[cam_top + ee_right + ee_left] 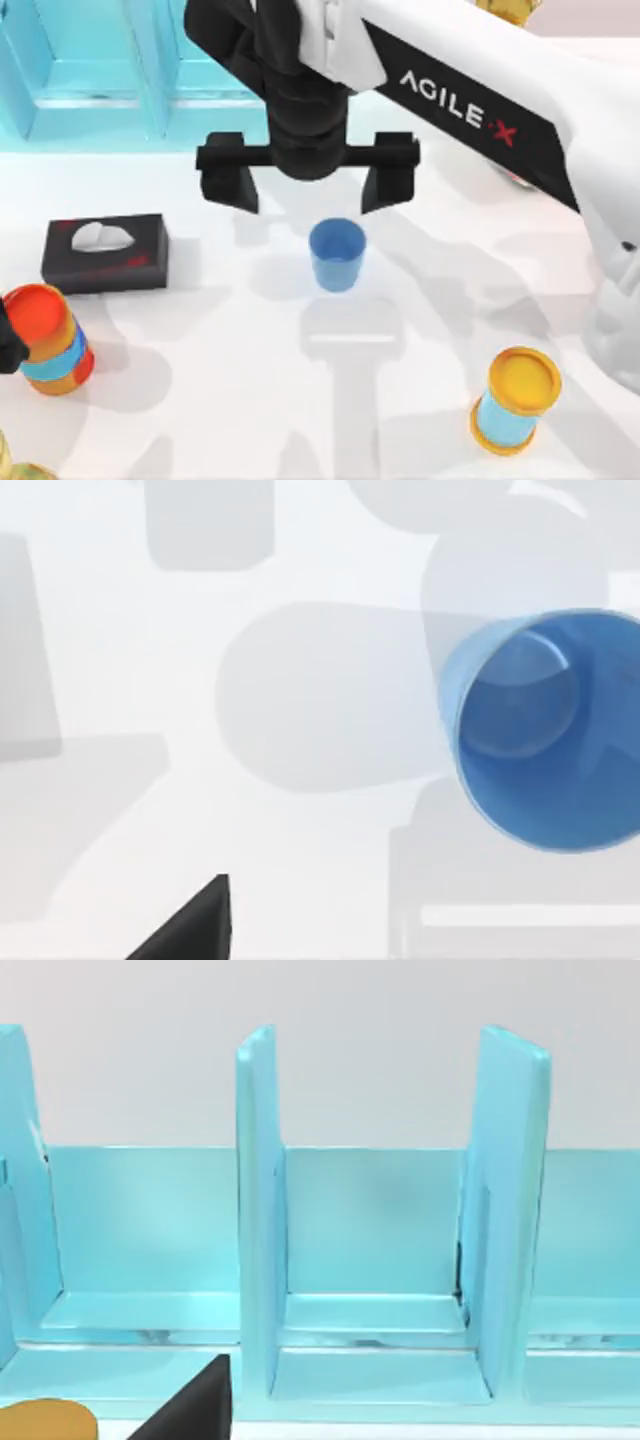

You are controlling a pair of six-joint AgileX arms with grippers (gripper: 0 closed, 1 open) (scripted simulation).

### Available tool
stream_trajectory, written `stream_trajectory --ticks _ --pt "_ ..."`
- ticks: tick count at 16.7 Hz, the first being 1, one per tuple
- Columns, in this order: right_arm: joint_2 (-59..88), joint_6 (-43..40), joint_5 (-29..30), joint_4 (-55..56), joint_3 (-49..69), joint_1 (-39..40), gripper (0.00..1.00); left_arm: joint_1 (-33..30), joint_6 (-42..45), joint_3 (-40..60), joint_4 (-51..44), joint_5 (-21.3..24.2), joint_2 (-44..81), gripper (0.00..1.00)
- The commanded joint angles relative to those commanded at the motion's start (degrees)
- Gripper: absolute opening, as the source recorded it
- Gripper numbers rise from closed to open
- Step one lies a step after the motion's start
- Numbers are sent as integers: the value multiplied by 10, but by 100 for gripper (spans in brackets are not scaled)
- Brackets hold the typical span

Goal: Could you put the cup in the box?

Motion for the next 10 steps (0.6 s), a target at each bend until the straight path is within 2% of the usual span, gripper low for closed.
stream_trajectory --ticks 3,10 --pt "3 -3 0 23 -22 -1 100 0 0 0 0 0 0 100" --pt "28 -14 -1 185 -152 -12 100 0 0 0 0 0 0 100"
